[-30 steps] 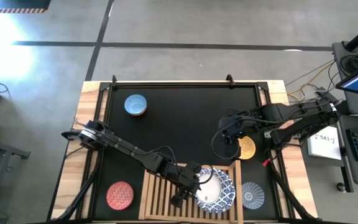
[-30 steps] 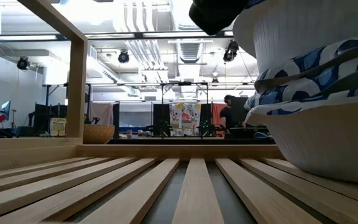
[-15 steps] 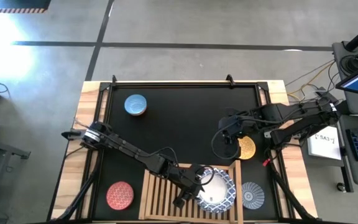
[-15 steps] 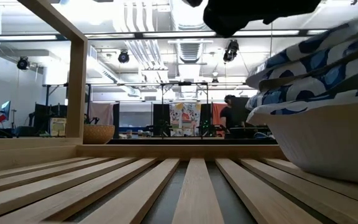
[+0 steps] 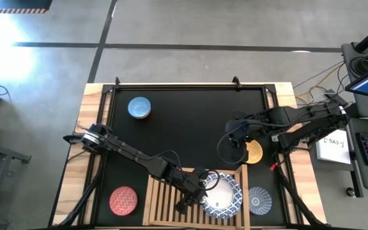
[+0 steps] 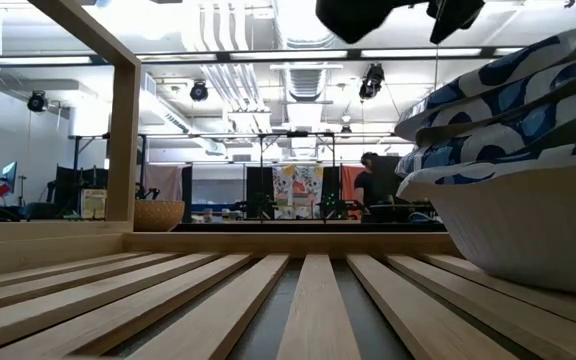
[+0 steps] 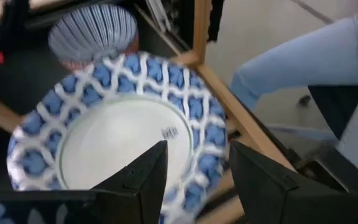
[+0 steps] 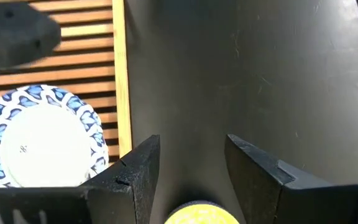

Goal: Place and stack bowls onto a shelf
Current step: Put the blue patterned bowl on the shelf

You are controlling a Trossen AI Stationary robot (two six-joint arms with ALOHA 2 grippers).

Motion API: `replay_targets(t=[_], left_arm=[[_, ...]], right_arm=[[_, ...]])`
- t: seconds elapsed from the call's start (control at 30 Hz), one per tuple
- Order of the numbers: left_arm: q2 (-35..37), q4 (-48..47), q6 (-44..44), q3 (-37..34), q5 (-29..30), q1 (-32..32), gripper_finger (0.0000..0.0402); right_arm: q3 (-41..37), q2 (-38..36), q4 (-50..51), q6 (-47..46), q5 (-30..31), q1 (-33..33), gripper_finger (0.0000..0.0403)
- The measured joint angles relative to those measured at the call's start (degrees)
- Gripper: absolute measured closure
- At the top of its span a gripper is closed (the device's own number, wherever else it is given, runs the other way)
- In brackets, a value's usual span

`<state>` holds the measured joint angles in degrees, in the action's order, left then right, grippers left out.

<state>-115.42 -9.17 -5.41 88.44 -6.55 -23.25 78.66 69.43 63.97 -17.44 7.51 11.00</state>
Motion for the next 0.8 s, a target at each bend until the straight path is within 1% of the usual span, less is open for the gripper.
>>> replay_targets(t=[0.23,0.4,0.57,0.7,0.8], left_arm=[[3.6,-8.3,0.3,-0.3,-0.3,2.3,0.0246],[6.0,-13.1,-0.6,-1.8,-3.8,6.1,0.0246],[8.4,-15.5,-1.8,-4.3,-6.9,11.2,0.0246],[9.8,-18.2,-0.7,-5.4,-6.8,15.7,0.0246],[10.3,-21.7,0.4,-5.3,-4.9,18.8,0.0246]], right_arm=[[-3.1,0.0,0.5,0.0,0.0,0.0,0.0234],[-6.2,0.0,0.5,-0.1,0.0,0.0,0.0234],[-8.3,0.0,0.5,-0.1,0.0,0.0,0.0234],[-8.7,0.0,0.4,-0.1,0.6,0.0,0.0234],[-8.7,0.0,0.2,0.0,3.4,0.0,0.0234]])
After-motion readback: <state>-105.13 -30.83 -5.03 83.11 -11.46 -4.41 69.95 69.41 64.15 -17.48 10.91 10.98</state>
